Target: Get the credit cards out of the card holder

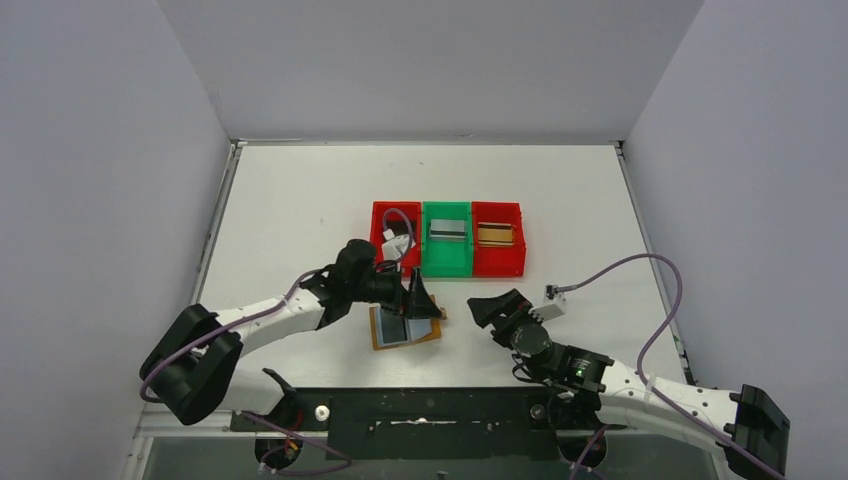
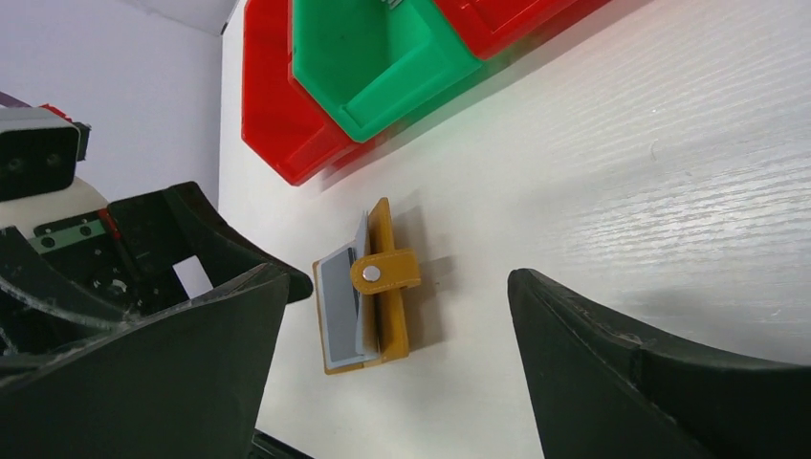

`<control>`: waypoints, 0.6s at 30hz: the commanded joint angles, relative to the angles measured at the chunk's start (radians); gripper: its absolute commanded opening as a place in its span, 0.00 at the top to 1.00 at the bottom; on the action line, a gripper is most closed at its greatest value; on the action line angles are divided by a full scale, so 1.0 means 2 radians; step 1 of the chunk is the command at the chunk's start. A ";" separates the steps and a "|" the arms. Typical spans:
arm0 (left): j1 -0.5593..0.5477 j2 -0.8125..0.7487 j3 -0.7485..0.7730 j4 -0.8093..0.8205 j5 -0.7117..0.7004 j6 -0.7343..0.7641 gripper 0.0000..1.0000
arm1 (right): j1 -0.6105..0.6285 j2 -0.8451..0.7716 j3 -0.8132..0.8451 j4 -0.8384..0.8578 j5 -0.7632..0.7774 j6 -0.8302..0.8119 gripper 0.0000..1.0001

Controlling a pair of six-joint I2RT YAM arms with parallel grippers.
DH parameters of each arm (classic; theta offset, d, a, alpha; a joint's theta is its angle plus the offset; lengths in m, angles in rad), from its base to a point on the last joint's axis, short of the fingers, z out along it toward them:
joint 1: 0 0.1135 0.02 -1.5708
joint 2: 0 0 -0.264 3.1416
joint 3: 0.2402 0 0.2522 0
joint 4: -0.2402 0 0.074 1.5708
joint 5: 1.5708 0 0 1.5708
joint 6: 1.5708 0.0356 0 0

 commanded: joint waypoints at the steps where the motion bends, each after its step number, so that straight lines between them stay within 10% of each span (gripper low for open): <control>1: 0.004 -0.066 0.023 -0.064 -0.115 0.021 0.16 | 0.002 -0.020 -0.023 0.114 -0.005 -0.049 0.13; 7: 0.021 -0.178 -0.009 -0.215 -0.375 -0.022 0.15 | -0.001 0.042 0.040 0.089 -0.037 -0.082 0.23; 18: 0.047 -0.328 -0.088 -0.301 -0.412 -0.106 0.07 | -0.006 0.292 0.249 0.056 -0.132 -0.181 0.39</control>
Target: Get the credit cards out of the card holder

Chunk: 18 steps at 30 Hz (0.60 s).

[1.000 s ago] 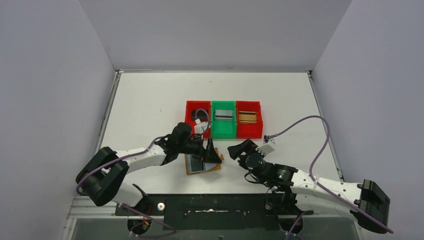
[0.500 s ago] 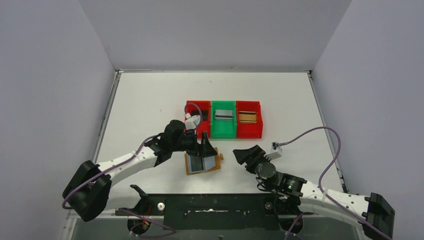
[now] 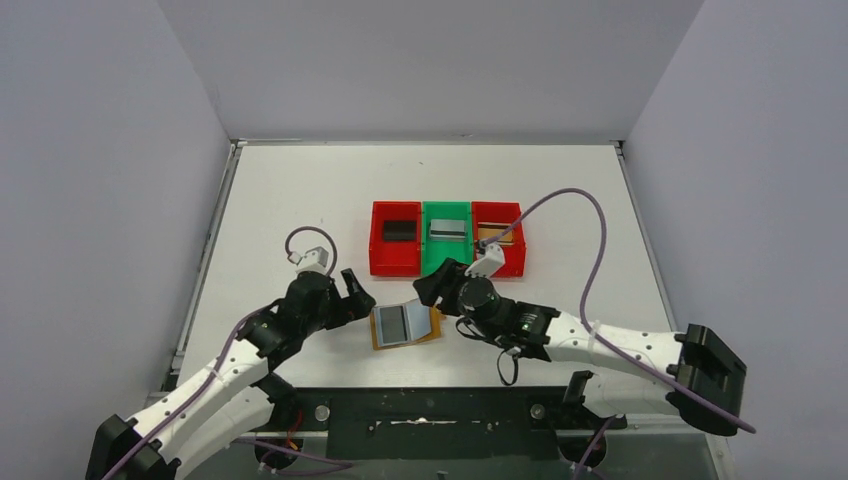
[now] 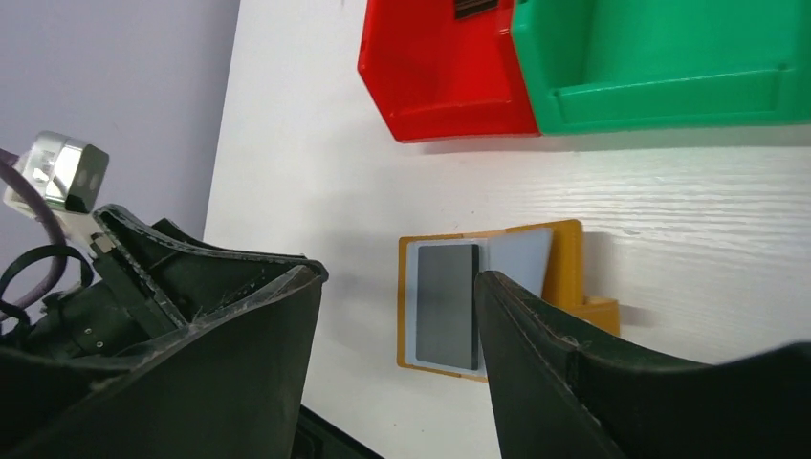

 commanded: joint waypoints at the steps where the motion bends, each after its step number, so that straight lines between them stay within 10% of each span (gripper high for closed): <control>1: 0.007 -0.056 -0.005 -0.038 -0.037 -0.038 0.07 | -0.007 0.076 0.054 0.013 -0.048 -0.046 0.41; 18: 0.012 -0.087 -0.034 0.019 0.041 -0.021 0.16 | -0.016 0.266 0.103 0.030 -0.145 -0.031 0.51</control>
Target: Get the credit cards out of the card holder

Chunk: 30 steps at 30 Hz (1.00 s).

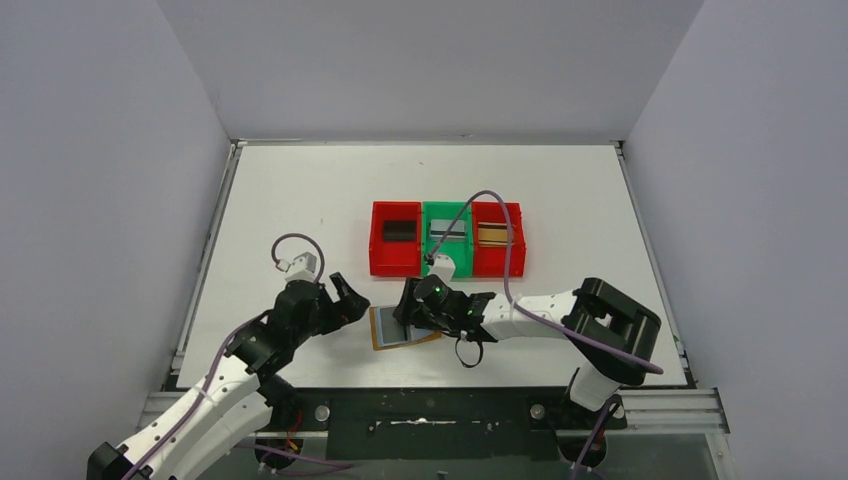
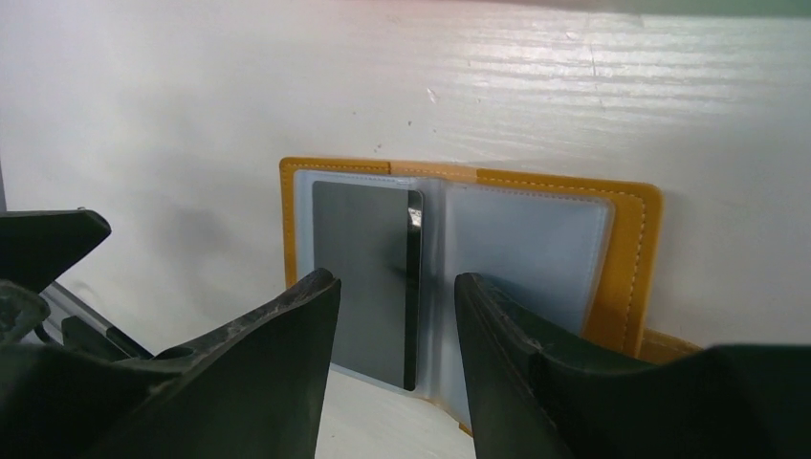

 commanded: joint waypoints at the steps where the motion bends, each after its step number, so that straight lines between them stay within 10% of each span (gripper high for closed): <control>1: 0.003 0.013 -0.014 0.079 0.075 0.023 0.17 | -0.003 0.008 0.005 0.017 -0.013 0.008 0.53; 30: 0.003 0.196 0.013 0.167 0.186 0.082 0.57 | 0.009 0.051 -0.132 0.248 -0.040 0.133 0.81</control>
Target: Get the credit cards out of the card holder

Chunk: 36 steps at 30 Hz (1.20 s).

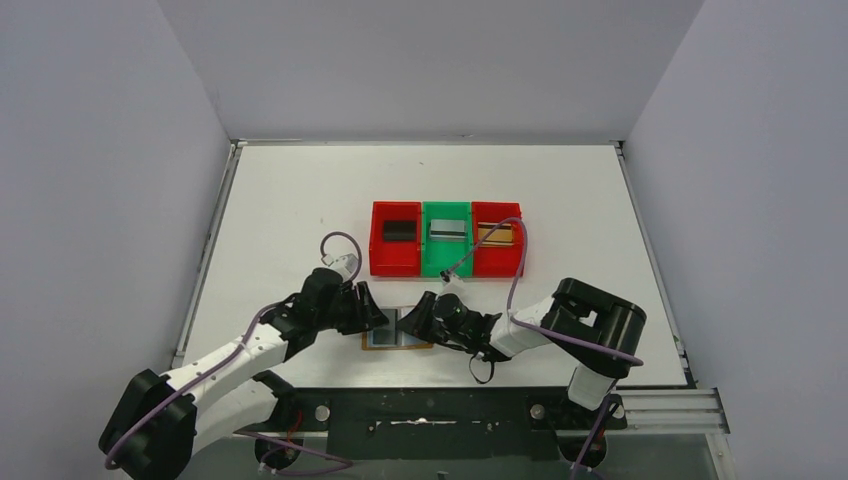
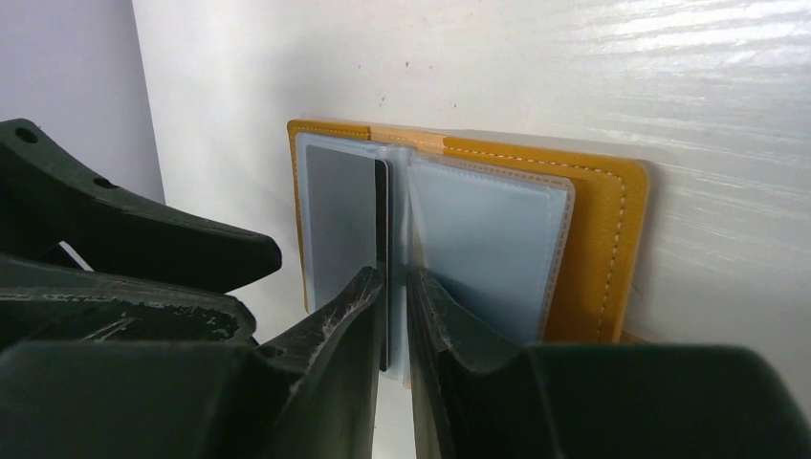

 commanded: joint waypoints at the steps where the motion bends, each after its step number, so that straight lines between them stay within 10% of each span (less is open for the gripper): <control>1: 0.002 0.020 0.018 0.030 -0.001 0.017 0.57 | 0.008 0.006 -0.008 -0.002 0.012 0.008 0.81; 18: -0.003 0.008 -0.045 0.019 -0.026 -0.004 0.67 | 0.008 0.011 0.052 -0.027 -0.015 -0.026 0.80; 36: -0.005 0.000 -0.046 0.012 -0.036 -0.006 0.69 | 0.006 -0.024 0.007 -0.001 0.000 -0.013 1.00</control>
